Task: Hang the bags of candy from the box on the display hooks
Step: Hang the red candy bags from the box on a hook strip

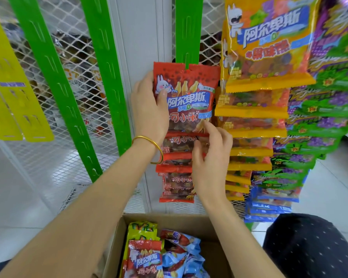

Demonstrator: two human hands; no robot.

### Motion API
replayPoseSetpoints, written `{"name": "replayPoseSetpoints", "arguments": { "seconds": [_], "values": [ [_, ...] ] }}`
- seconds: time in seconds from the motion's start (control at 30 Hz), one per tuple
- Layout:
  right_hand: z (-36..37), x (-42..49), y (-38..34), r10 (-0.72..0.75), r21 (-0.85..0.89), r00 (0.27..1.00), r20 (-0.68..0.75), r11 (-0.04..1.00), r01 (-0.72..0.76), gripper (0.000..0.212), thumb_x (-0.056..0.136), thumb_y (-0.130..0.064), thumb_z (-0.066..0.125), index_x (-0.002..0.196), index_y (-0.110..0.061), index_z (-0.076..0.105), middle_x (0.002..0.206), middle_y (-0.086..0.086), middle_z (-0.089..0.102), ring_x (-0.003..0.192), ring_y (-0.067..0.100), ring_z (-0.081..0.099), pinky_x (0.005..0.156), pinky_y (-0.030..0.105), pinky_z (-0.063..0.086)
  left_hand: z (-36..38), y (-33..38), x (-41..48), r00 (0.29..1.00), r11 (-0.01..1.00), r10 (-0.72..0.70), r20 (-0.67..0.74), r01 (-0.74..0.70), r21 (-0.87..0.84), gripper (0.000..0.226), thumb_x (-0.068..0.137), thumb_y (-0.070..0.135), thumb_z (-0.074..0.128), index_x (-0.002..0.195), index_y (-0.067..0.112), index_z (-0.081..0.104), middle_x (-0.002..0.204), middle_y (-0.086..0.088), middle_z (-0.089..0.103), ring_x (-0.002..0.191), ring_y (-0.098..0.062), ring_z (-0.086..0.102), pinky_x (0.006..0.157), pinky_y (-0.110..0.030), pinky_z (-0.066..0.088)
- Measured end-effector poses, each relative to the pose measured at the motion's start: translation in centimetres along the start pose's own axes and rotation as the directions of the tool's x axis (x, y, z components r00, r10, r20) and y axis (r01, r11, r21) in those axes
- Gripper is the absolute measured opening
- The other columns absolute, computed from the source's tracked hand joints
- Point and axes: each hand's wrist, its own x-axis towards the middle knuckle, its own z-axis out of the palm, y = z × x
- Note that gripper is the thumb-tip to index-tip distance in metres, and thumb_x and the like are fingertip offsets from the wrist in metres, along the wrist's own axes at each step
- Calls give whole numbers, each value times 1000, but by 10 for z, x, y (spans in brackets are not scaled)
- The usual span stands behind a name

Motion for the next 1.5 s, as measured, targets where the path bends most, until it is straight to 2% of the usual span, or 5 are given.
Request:
{"name": "replayPoseSetpoints", "arguments": {
  "seconds": [0.57,0.73,0.97,1.23,1.5],
  "values": [
    [-2,-77,38,-14,-98,971,238,994,38,30,87,-2,54,114,-15,56,114,-3,46,80,1,50,67,16,42,-62,-60,-95,972,975,-220,79,220,13,33,92,11,51,124,13,47,120,0,48,104,-5,49,86,-12,43],
    [41,-150,130,413,-377,575,706,907,-188,23,91,-9,53,113,-11,58,109,7,59,95,17,58,82,29,47,-91,-122,-134,807,869,-493,324,445,214,25,91,6,51,117,4,54,120,-13,54,92,-10,51,84,-30,47],
    [97,-222,161,720,-688,3,694,665,-292,53,93,-29,54,131,3,35,126,21,50,97,29,55,80,37,41,-98,-145,-129,700,808,-587,408,540,236,21,91,8,52,111,7,58,107,-3,53,96,-13,53,87,-33,48],
    [126,-250,162,889,-555,86,449,353,-753,32,81,-14,71,104,2,55,104,18,63,74,28,58,70,39,52,-97,-155,-125,679,794,-606,414,548,264,23,91,10,52,113,6,58,103,-1,54,98,-12,52,94,-36,47],
    [67,-187,137,672,-98,166,721,337,-937,29,83,-5,65,111,-1,58,108,21,66,91,32,65,80,45,55,-83,-164,-147,493,772,-627,603,290,566,47,88,23,60,128,2,48,132,-13,49,121,-24,47,94,-22,35]
  ]
}}
